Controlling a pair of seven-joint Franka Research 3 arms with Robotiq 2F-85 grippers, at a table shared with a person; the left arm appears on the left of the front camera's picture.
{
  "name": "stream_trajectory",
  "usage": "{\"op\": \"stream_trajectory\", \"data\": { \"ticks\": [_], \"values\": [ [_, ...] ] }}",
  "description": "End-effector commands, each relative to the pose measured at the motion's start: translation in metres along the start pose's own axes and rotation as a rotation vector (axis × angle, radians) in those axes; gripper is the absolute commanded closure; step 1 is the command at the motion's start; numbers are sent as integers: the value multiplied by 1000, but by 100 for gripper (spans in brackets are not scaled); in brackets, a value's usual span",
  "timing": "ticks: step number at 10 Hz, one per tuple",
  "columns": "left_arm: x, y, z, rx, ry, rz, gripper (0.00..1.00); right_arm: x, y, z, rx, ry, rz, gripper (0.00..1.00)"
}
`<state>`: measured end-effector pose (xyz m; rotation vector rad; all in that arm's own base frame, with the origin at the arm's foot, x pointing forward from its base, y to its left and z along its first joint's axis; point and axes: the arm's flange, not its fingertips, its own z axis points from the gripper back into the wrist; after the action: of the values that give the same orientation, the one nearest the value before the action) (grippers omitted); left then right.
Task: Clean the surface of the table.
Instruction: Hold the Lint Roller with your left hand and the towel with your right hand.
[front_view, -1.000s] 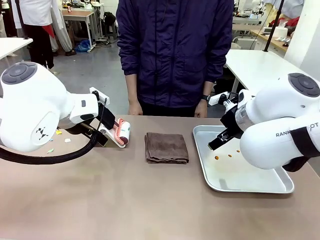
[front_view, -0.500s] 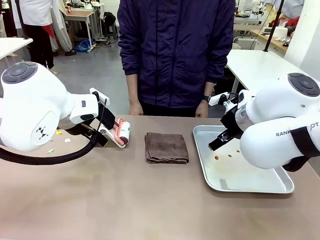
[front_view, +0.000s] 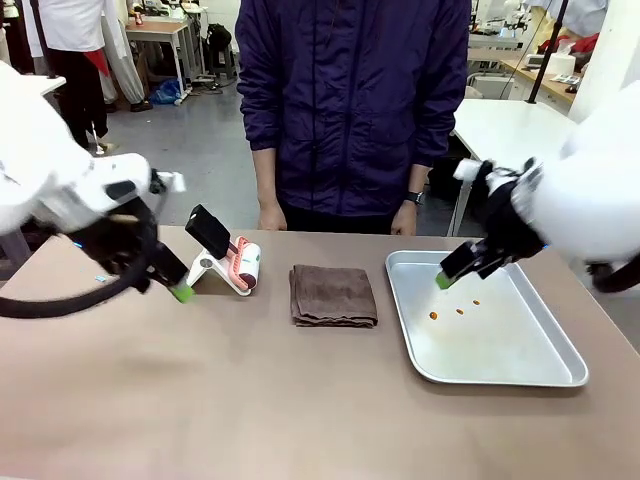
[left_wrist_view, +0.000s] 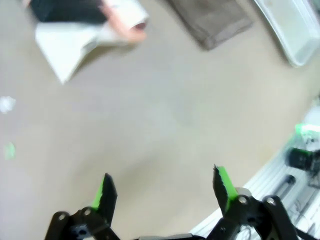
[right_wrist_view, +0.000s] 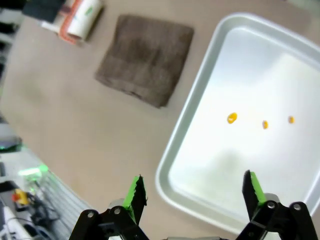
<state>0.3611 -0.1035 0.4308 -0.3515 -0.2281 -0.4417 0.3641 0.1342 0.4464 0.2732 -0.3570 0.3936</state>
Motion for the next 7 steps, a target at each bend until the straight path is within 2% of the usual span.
{"op": "stream_trajectory", "data": {
  "ticks": [1,2,3,4,5,7],
  "values": [
    [-9,21,38,-80,-60,155,0,-9,-18,38,164,-33,-163,0],
    [-20,41,57,-253,-144,192,0,-23,-30,53,350,-52,-244,0],
    [-34,62,72,-424,-196,177,0,-38,-44,64,428,-67,-354,0],
    [-48,86,81,-503,-254,261,0,-53,-64,71,488,-78,-463,0],
    [-64,114,86,-580,-326,343,0,-70,-92,78,558,-130,-576,0],
    [-101,170,81,-699,-442,518,0,-104,-147,87,620,-235,-784,0]
  ]
}}
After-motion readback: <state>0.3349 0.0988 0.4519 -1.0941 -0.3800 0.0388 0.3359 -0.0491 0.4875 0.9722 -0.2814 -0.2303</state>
